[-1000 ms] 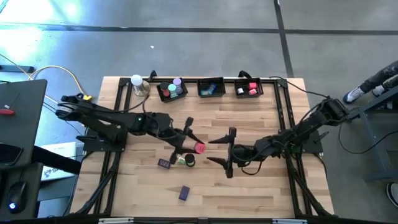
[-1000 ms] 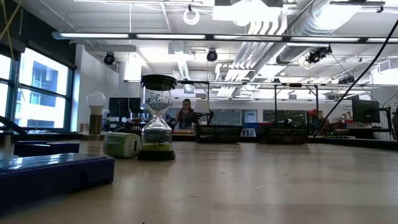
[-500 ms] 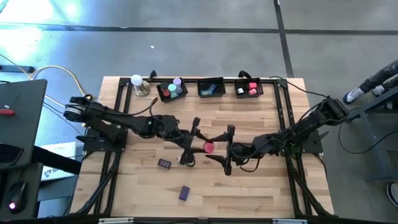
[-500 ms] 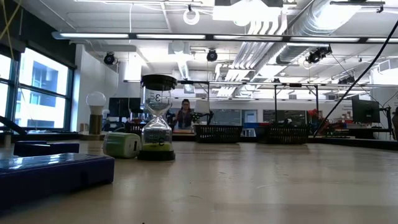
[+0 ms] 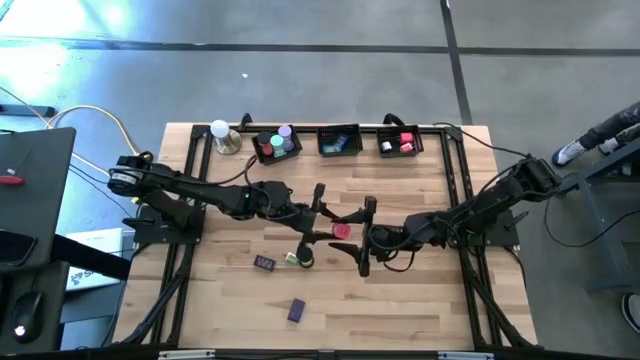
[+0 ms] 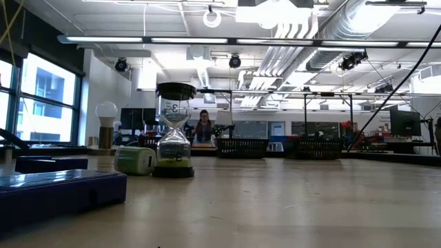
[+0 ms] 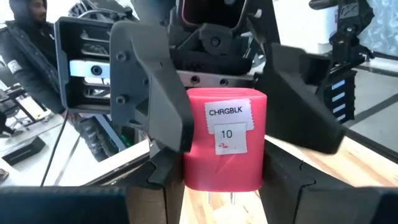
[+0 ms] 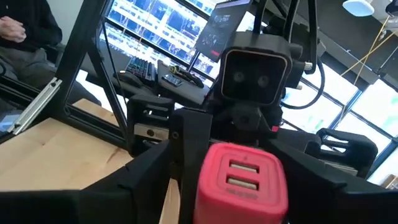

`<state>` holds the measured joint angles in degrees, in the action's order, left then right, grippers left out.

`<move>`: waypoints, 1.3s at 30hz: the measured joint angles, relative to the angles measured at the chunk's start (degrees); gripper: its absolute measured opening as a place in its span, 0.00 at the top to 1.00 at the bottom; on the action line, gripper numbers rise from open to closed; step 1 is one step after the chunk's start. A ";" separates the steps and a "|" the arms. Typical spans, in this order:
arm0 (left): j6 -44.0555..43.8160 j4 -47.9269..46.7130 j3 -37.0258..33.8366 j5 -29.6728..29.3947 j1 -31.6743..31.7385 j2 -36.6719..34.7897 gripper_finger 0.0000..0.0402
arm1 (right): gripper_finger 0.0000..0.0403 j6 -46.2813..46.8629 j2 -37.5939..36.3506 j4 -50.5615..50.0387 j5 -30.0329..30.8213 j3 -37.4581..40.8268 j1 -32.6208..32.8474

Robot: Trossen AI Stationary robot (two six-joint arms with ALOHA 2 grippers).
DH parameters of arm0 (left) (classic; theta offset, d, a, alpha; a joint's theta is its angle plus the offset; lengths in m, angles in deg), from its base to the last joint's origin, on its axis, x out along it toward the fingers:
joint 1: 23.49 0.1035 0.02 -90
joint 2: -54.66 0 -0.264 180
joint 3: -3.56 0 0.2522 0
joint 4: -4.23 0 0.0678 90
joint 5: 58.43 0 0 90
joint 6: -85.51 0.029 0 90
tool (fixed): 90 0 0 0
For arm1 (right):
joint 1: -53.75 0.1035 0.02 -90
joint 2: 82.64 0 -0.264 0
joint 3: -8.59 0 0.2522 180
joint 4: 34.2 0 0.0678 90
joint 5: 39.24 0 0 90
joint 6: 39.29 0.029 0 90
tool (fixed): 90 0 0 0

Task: Pick & Place Office items
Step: Put the pink charger adapter into the right black bin

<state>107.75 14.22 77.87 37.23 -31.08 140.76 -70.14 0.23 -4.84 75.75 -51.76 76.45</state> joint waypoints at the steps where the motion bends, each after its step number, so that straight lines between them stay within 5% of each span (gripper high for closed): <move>1: 0.00 0.15 0.00 0.19 0.00 0.00 0.64 | 0.42 -0.42 0.00 -0.16 0.10 0.00 0.00; 9: 1.03 0.56 -0.01 1.27 -0.02 0.00 0.64 | 0.60 -0.08 -0.12 -0.63 0.34 -0.07 0.01; 19: 0.68 0.54 -0.02 1.21 -0.20 0.00 0.64 | 0.62 -0.05 -0.13 -1.44 0.56 -0.07 0.01; 25: -0.22 0.00 -0.02 0.67 -0.17 0.04 0.40 | 0.63 -1.34 -0.07 -2.61 -0.38 -0.11 0.02; 30: -4.13 -0.47 -0.02 -7.47 -0.31 0.04 0.24 | 0.63 0.95 -0.12 -4.30 0.54 -0.07 0.02; 33: -4.44 -2.34 -0.02 -10.13 -0.15 0.02 0.20 | 0.63 4.04 -0.11 -5.84 5.89 -0.06 0.07; 39: -4.60 -3.21 0.05 -13.30 0.78 -0.01 0.19 | 0.63 8.98 -0.09 -10.03 28.52 0.06 0.03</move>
<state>103.15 11.01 77.92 23.93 -30.30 140.75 -61.15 0.15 -14.87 104.27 -51.69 76.48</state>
